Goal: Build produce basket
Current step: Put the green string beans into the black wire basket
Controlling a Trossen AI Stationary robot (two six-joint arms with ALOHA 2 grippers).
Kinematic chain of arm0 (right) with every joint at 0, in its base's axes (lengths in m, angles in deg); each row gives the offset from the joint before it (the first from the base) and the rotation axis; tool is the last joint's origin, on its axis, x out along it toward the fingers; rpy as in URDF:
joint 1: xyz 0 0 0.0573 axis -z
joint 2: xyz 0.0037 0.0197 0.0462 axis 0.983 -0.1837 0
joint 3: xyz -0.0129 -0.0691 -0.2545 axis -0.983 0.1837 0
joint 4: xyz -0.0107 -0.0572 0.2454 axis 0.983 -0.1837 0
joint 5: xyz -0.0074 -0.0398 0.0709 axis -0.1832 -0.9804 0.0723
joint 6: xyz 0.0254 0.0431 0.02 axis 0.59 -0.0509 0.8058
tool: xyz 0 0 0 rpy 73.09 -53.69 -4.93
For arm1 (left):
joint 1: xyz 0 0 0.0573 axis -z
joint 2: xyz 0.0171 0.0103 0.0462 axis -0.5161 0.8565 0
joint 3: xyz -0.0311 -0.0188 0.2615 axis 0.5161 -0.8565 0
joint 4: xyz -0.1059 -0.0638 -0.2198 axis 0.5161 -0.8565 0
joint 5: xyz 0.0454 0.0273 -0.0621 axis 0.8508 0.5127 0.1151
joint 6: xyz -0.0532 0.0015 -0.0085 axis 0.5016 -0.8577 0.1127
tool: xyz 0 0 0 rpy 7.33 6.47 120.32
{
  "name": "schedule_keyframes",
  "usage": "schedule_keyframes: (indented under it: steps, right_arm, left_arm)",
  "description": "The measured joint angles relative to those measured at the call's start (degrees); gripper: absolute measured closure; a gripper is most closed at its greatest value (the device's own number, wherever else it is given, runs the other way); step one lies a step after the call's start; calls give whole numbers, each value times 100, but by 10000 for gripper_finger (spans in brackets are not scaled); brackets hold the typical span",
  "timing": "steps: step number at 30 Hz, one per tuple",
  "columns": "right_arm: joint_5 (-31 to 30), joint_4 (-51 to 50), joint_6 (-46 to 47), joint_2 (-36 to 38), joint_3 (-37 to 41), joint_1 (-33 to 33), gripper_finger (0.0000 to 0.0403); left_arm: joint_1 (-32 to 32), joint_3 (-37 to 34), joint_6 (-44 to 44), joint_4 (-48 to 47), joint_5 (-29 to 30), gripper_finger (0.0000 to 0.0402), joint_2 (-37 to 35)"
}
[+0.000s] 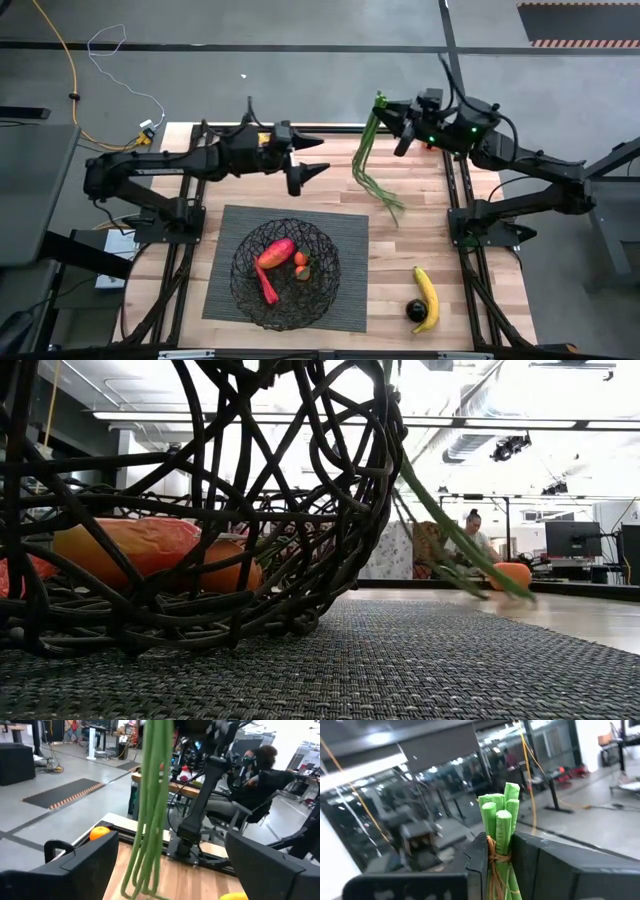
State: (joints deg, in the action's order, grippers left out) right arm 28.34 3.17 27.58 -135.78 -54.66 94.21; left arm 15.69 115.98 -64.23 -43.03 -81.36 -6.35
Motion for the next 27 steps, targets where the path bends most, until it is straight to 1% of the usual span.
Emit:
schedule_keyframes:
  steps: [3,8,11,14,19,22,25,27]
  right_arm:
    - [100,121,25,-18,-136,-57,357]
    - [213,105,-127,-291,-684,-206,357]
    - [242,-104,-238,-501,-1110,-246,357]
    - [384,-380,-344,-763,-1528,-255,357]
    - [778,-685,-474,-1179,-2208,-255,357]
    - [801,-1091,-589,-1402,-2578,-255,357]
    - [821,-1403,-673,-1573,-2860,-288,357]
    - [824,-1499,-739,-1640,-2985,-295,357]
  left_arm:
    - [-4,79,1,23,2,48,144]
    - [-2,110,11,228,-56,48,265]
    - [0,112,7,491,-261,48,255]
    - [2,112,-27,706,-293,48,256]
    - [0,110,-247,833,-166,48,254]
    - [0,111,-334,830,-139,48,254]
    - [0,110,-717,832,141,48,242]
    - [0,110,-889,876,182,48,217]
